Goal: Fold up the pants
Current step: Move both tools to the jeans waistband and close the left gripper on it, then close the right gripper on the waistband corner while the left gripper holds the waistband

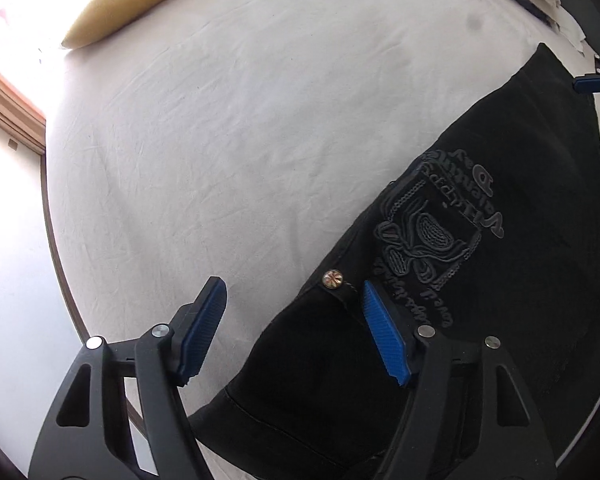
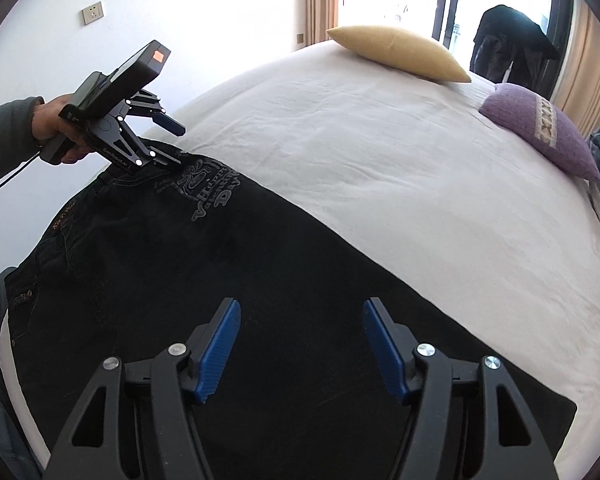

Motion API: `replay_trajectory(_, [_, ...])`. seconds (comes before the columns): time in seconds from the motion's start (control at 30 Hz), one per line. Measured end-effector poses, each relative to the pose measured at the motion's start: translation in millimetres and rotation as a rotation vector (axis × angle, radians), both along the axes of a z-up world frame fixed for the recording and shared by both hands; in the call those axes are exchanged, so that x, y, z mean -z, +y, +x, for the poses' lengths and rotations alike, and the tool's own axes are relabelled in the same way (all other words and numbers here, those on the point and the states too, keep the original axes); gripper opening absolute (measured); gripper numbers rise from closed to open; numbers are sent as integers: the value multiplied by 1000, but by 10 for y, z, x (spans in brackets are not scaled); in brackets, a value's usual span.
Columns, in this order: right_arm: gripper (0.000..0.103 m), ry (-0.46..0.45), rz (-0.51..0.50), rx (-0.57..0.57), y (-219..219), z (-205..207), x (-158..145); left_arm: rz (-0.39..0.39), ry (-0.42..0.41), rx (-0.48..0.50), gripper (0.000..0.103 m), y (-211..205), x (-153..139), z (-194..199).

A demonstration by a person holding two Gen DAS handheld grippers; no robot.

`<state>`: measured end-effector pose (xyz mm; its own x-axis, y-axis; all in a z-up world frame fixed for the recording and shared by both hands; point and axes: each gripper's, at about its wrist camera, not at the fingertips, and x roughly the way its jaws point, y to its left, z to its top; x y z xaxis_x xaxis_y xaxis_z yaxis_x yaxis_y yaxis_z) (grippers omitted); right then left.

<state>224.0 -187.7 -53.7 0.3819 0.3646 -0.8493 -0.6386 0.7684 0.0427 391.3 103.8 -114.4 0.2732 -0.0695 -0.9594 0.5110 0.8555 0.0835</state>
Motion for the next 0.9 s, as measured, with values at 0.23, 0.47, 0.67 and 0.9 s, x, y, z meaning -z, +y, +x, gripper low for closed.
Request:
replay_trajectory(0.23, [60,53,-53,-95,343,447,179,48,-3,43,70,-59,169,82])
replay_trajectory(0.47, [53,92,-124,-116,572,778,355,105,-31,157,14,-342,183,-93])
replay_trajectory(0.67, [53,124,-187,-193,718,825,414,49,-192,121,11,-284,-20,-330])
replay_trajectory(0.9, [48,178,-204,-225,735,904,501,69,-353,162,11,-333,-190,-719])
